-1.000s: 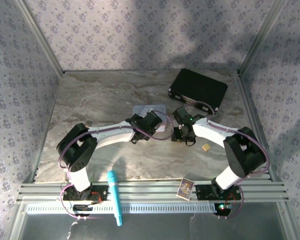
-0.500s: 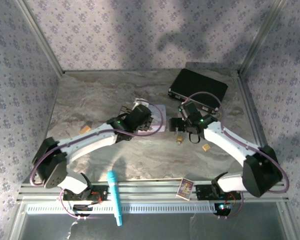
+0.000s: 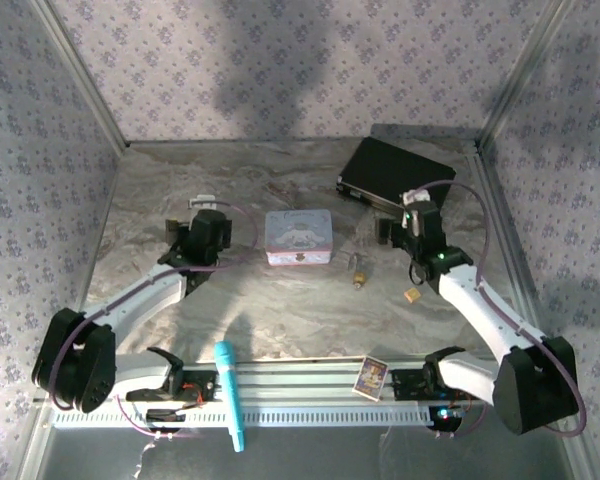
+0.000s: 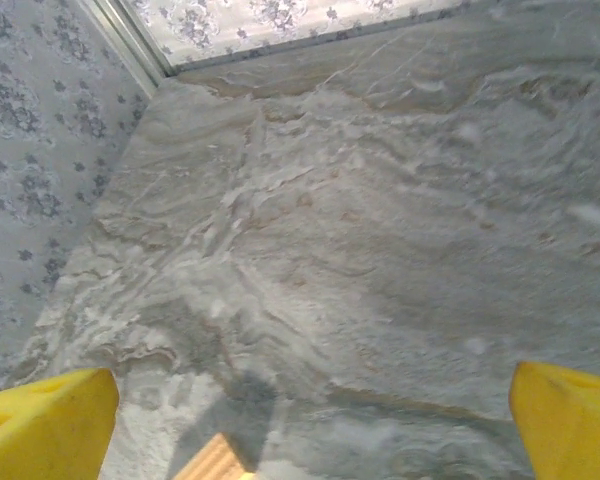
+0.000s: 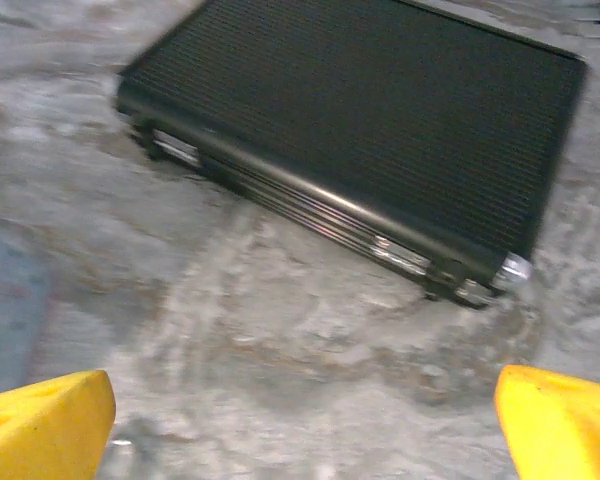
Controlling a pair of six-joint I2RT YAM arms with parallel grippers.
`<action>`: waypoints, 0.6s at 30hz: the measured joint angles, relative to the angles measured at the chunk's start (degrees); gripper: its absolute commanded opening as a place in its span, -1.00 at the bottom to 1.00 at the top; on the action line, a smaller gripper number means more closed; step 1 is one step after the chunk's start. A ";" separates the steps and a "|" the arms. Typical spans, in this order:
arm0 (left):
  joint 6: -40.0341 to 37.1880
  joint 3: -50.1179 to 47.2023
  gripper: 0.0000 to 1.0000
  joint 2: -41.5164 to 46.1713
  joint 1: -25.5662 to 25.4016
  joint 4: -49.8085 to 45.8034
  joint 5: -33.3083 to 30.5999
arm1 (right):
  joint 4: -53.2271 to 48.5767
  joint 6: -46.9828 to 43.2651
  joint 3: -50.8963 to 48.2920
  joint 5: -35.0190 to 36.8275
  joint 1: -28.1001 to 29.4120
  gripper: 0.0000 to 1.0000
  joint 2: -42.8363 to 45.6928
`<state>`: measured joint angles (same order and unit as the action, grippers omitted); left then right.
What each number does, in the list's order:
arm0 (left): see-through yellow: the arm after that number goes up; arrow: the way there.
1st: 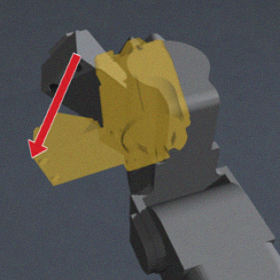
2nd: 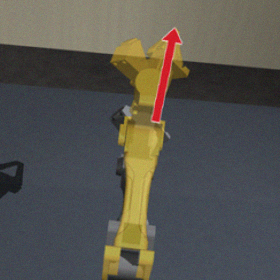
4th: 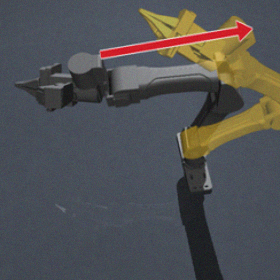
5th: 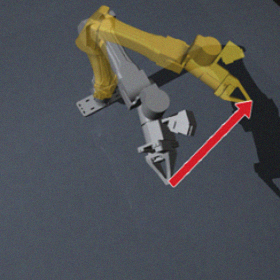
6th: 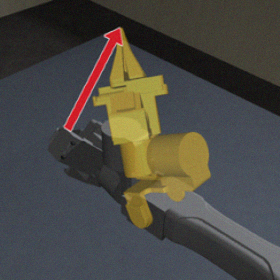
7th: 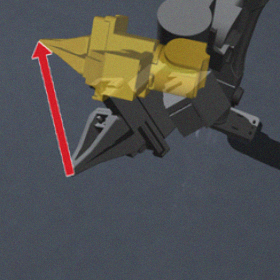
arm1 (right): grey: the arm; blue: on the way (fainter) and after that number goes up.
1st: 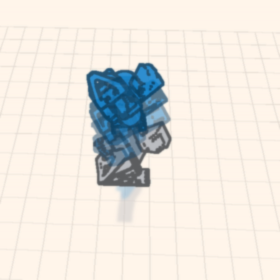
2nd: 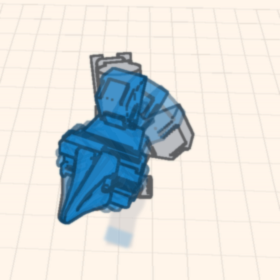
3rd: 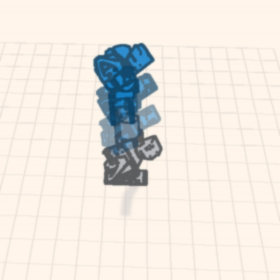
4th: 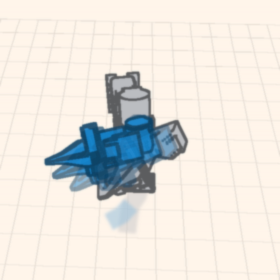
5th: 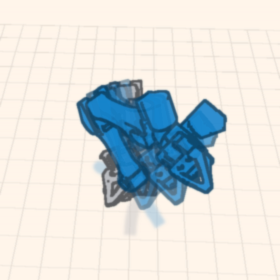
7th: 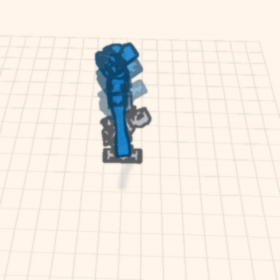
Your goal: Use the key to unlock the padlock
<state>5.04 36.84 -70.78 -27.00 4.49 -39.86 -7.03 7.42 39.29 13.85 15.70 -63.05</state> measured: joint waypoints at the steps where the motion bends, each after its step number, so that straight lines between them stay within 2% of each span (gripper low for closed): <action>1: -2.36 -2.23 1.00 0.17 0.96 3.30 0.76 | 1.51 -0.92 -2.78 0.13 -1.36 0.98 1.33; 7: -5.70 -7.85 1.00 0.20 10.14 12.79 4.87 | 10.84 -2.54 -12.79 0.17 -10.95 0.97 6.19; 11: -5.38 -10.36 1.00 -1.46 16.06 18.93 9.46 | 20.06 -2.34 -19.39 -1.42 -17.62 0.97 4.72; 15: -3.45 -13.20 1.00 -5.62 21.29 25.44 15.23 | 28.06 -2.45 -21.68 -2.86 -18.47 0.96 0.35; 18: -3.50 -14.78 1.00 -7.50 22.77 29.16 18.78 | 34.36 -2.82 -21.75 -3.80 -18.47 0.97 -4.57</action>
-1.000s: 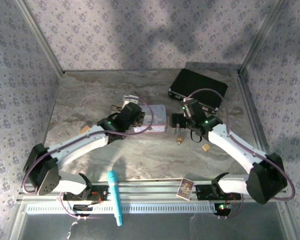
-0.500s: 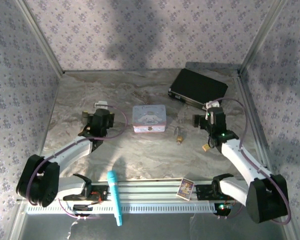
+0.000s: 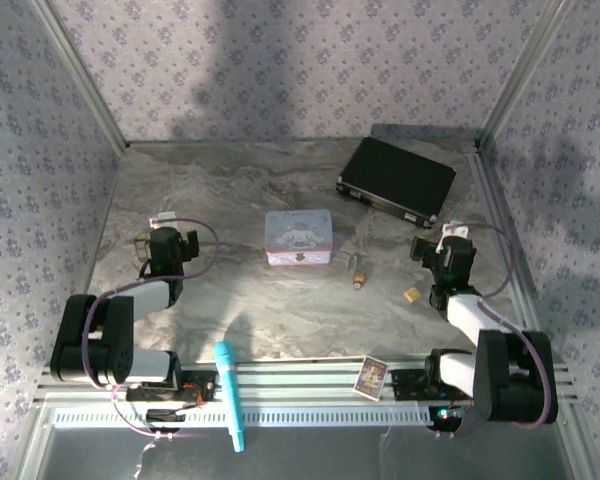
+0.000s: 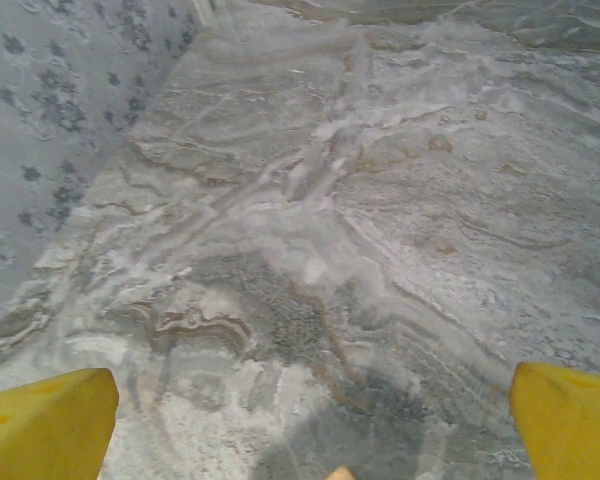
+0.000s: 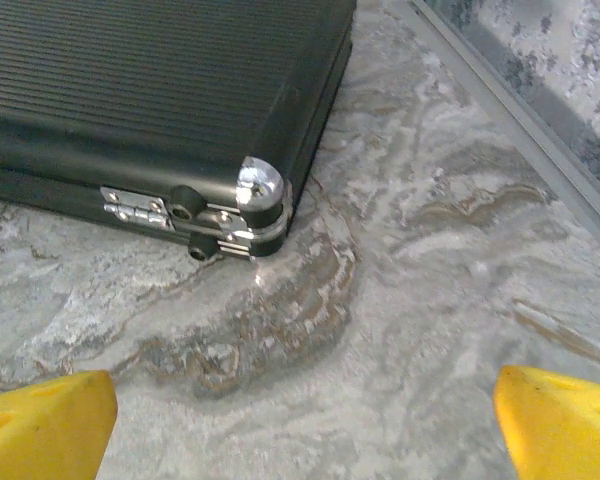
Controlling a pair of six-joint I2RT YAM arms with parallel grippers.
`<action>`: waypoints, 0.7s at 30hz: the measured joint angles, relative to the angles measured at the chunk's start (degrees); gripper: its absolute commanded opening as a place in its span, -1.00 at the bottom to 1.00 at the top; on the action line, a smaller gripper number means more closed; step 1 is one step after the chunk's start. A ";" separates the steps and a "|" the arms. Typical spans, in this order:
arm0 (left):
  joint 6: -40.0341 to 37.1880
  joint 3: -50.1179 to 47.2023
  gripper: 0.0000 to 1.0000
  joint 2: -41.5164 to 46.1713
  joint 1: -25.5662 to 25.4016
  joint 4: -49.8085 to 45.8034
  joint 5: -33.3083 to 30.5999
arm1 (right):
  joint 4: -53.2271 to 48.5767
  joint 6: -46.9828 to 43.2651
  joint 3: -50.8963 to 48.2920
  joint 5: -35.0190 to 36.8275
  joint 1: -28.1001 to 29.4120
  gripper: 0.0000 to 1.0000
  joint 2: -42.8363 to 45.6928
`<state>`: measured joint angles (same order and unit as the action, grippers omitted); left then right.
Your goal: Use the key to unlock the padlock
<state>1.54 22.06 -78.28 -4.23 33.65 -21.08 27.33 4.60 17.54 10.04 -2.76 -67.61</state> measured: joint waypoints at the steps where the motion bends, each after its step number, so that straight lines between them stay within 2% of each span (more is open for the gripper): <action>1: -0.02 -0.17 1.00 -0.90 0.33 1.92 1.40 | 1.75 -0.02 0.02 -0.04 0.00 0.98 -1.68; 6: -0.02 -1.03 1.00 -8.04 1.36 12.28 5.29 | 8.37 -0.79 0.15 -1.01 0.00 0.98 -7.48; 9: -0.02 -1.01 1.00 -9.94 1.64 12.72 6.97 | 13.94 -1.40 1.25 -1.33 0.07 0.98 -13.90; 12: 0.00 -0.76 1.00 -10.01 2.45 12.70 8.98 | 15.13 -2.82 3.08 -1.97 1.29 0.98 -19.23; 21: 0.02 -0.02 1.00 -10.01 3.50 12.76 11.56 | 17.25 -4.28 3.41 -2.36 1.79 0.98 -19.47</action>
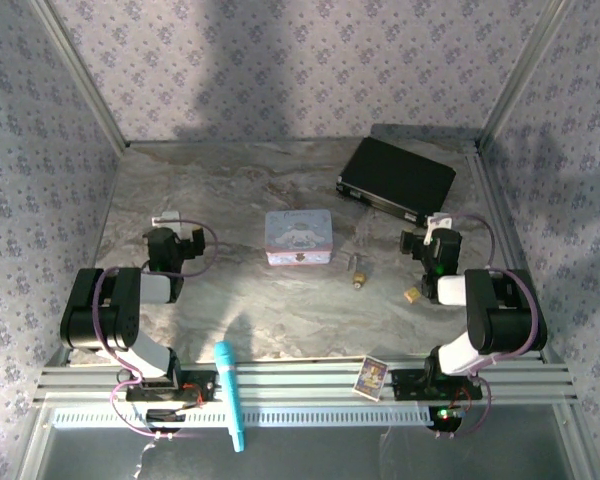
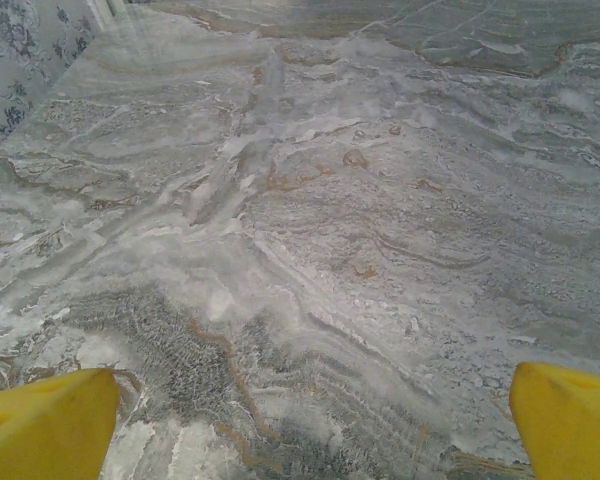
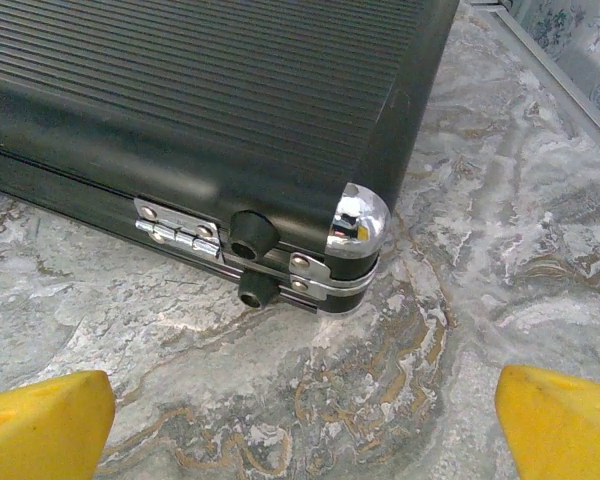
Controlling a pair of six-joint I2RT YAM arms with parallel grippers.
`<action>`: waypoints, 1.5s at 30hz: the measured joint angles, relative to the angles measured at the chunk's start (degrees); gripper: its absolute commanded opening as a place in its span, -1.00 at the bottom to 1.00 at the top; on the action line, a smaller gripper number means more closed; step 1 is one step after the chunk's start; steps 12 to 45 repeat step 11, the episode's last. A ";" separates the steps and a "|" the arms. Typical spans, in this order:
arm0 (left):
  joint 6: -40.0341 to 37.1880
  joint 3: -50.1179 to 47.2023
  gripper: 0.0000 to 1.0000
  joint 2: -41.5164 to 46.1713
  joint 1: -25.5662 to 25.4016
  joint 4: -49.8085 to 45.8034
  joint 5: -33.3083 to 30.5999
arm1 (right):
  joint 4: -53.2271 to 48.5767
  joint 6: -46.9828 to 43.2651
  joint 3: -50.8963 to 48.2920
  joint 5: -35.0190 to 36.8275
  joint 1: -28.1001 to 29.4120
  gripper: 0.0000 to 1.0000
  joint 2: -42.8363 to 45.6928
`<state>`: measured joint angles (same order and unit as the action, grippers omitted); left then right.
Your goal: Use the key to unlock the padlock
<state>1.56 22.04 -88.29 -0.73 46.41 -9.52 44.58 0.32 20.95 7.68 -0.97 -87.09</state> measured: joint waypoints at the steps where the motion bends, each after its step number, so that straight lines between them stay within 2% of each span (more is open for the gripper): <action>1: 0.00 0.00 1.00 0.00 0.00 0.00 0.11 | 0.02 0.00 0.02 0.00 0.00 0.98 0.00; 45: 0.00 0.00 1.00 0.00 0.00 -0.02 0.15 | 0.26 0.00 0.11 -0.22 -0.07 0.99 0.00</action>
